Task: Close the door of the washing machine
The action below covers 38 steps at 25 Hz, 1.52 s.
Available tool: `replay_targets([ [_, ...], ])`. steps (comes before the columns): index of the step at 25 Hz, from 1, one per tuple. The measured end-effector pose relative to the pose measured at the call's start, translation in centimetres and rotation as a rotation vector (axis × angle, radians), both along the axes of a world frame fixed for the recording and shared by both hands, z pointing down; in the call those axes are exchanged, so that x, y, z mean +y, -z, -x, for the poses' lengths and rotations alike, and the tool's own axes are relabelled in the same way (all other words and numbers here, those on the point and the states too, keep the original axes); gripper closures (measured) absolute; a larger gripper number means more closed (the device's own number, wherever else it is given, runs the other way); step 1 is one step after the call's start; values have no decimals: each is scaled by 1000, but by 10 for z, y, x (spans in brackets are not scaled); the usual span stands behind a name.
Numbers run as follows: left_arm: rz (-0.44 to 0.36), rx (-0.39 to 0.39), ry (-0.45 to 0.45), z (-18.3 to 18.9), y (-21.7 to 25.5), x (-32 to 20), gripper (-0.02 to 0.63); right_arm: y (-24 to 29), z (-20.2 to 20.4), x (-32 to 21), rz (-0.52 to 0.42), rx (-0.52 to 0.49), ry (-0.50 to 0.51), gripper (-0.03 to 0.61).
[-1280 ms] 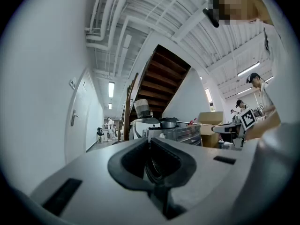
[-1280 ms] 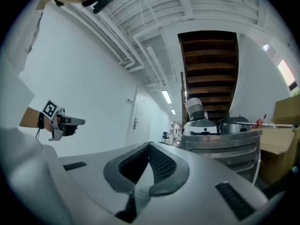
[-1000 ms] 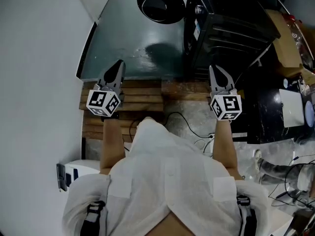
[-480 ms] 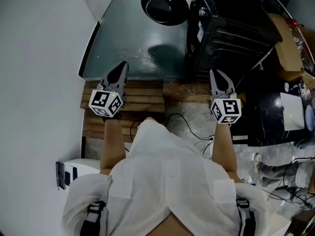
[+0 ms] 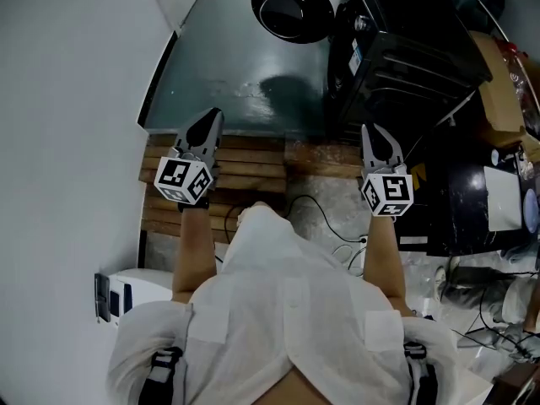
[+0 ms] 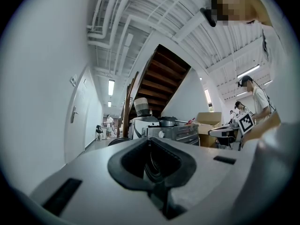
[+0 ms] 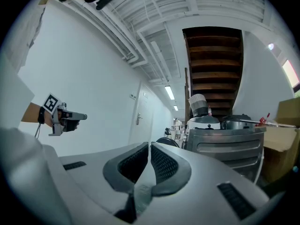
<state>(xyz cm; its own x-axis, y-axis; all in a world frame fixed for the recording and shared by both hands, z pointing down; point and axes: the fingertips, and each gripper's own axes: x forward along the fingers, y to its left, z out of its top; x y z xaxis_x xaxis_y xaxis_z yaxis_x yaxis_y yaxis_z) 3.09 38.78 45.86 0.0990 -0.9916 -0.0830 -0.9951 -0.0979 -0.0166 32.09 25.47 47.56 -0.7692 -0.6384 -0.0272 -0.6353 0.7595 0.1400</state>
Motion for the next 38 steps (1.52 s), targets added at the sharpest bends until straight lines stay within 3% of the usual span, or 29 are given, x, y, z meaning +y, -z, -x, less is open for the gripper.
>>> replay_targets([
  [14,-2,21,-14,49,-4,-43,589,-14,52,-41,38,33,-3,546],
  [23,38,26,-62,139,18,-103,589,17,130,-92,68,34,-54,546],
  [31,68,17,-93,232,60,-123,589,61,196,-115,80,30,-145,546],
  [38,62,20,-117,265,69,-145,589,68,228,-124,82,44,-153,546],
])
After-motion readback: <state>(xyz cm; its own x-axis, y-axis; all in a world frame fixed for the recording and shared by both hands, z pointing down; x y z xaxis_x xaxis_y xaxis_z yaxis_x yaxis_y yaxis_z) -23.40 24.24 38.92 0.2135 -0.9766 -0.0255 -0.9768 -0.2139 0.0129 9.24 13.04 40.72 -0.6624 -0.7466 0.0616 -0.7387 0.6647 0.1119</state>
